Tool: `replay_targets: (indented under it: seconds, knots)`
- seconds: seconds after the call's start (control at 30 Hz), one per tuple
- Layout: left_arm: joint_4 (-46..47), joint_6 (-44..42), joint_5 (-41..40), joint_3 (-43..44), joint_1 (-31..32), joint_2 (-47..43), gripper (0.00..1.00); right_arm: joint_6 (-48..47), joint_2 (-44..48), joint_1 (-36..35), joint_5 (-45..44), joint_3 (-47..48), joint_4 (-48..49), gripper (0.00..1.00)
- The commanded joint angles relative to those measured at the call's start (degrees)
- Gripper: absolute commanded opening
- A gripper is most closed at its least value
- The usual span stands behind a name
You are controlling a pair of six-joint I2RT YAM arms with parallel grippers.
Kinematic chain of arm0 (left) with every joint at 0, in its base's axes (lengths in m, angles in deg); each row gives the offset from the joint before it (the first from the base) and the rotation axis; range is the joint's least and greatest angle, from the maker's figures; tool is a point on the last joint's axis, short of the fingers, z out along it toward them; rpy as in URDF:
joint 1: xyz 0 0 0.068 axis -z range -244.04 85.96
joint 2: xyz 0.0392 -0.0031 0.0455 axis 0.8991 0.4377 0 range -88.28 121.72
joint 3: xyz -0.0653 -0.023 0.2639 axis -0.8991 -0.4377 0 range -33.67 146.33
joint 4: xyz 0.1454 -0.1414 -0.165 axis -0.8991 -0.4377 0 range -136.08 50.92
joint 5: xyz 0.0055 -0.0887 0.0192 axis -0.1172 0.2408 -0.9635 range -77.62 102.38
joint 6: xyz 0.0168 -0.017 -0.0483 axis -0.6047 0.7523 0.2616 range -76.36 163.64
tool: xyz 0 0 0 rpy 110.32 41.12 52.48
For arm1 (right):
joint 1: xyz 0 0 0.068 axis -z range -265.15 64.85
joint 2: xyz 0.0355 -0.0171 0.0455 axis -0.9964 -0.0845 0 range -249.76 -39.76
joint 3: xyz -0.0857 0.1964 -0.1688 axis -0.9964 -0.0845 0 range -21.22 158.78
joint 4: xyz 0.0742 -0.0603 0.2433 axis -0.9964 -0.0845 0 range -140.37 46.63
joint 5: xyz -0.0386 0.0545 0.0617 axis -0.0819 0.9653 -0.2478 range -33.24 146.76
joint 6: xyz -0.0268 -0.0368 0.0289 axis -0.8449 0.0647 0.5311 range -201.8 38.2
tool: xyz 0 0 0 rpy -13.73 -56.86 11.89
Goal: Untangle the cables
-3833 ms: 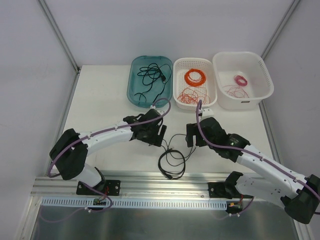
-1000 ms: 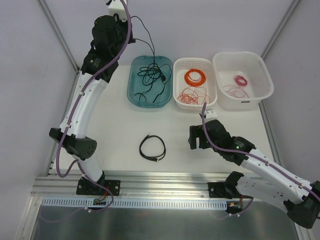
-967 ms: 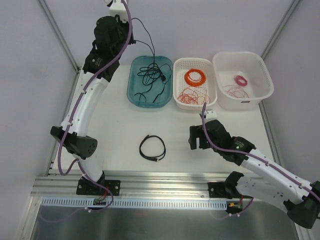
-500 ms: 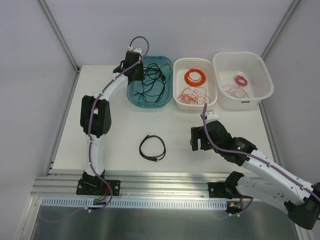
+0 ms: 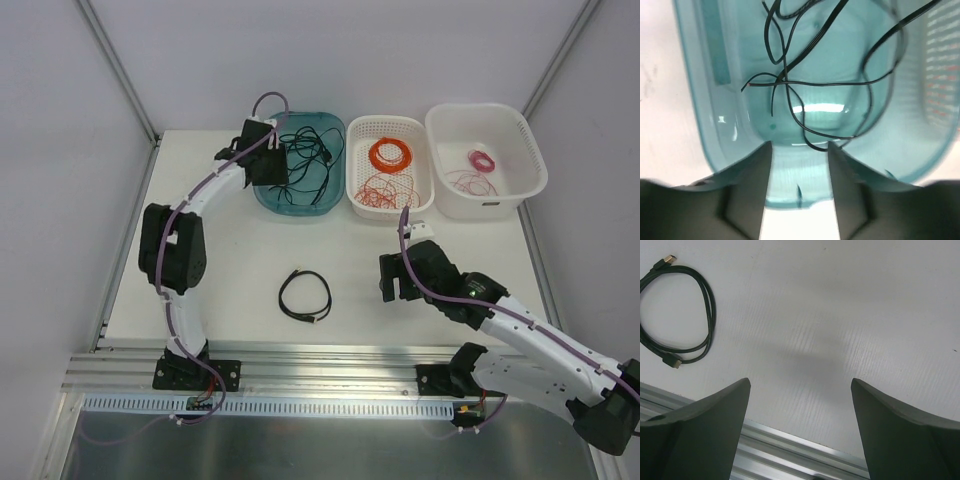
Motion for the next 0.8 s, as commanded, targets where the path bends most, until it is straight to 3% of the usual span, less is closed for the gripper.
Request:
replay_targets:
  seconds: [0.0,0.27,0.63,0.77]
  knots:
    - [-0.7,1.6,0.4,-1.9,0.4,-10.8,0.51,-0.8,-0.1,-0.2,-0.3,1.7,1.9,0.86]
    - [-2.6,6.0,2.4,-17.7,2.4,-28.2,0.99,-0.5,0.4,-0.1,1.4,1.9,2.8,0.86]
    - [-9.2,20.6,-5.3,-40.9,17.0,-44.7,0.99,-1.1,2.7,-0.2,0.7,2.8,1.8,0.88]
    - [-10.7,27.8,-6.4,-48.6,19.3,-46.4,0.90,-1.0,4.6,-0.2,0.1,1.5,1.2,0.88]
